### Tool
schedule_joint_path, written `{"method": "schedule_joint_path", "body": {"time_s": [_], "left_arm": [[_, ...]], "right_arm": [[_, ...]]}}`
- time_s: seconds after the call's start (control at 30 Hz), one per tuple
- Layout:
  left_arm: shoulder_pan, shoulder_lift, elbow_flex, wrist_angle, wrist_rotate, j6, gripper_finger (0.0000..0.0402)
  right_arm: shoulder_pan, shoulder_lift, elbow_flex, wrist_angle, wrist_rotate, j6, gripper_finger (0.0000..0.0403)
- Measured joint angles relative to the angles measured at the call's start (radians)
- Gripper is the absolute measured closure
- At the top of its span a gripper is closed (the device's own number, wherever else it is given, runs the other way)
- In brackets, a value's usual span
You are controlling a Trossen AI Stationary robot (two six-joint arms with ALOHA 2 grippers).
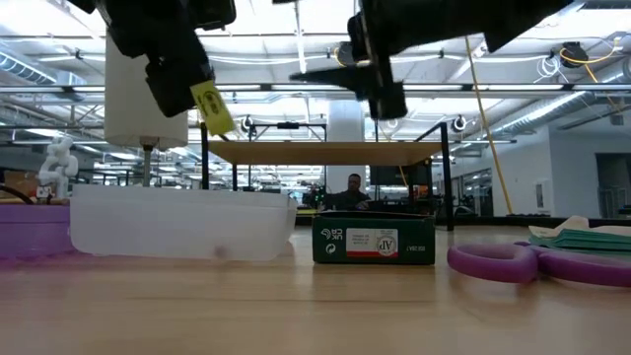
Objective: Pack school essentials
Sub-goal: Put the yellow eraser into the violet supply box
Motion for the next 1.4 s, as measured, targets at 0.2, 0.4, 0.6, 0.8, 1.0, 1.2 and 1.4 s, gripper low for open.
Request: {"method": "schedule_joint_path", "body": {"time_s": [0.2,0.4,0.6,0.8,1.0,1.2,1.4], "left_arm": [[0.009,0.001,0.0,-0.02,0.022,0.092,0.0195],[0.051,0.001,0.0,-0.026,0.064,0.174,0.0195],[0.086,0.001,0.0,-0.025,0.096,0.216,0.0195],[0.116,0.001,0.0,-0.02,0.111,0.226,0.0195],[0.137,0.001,0.0,-0.02,0.118,0.233,0.0195],[0.153,0.008,0.0,-0.018,0.118,0.256,0.0195],[0.159,0.011,-0.001,-0.016,0.13,0.264,0.0195]], "right_arm": [[-0.001,0.094,0.016,0.045,-0.062,-0.252,0.0088],[0.002,0.152,0.017,0.098,-0.133,-0.497,0.0088],[0.002,0.17,0.017,0.088,-0.149,-0.64,0.0088],[-0.002,0.169,0.017,0.079,-0.064,-0.692,0.0088],[-0.017,0.17,0.017,0.072,-0.047,-0.699,0.0088],[-0.014,0.192,0.02,0.086,-0.047,-0.697,0.0088],[-0.008,0.275,0.107,0.088,-0.049,-0.7,0.0088]]}}
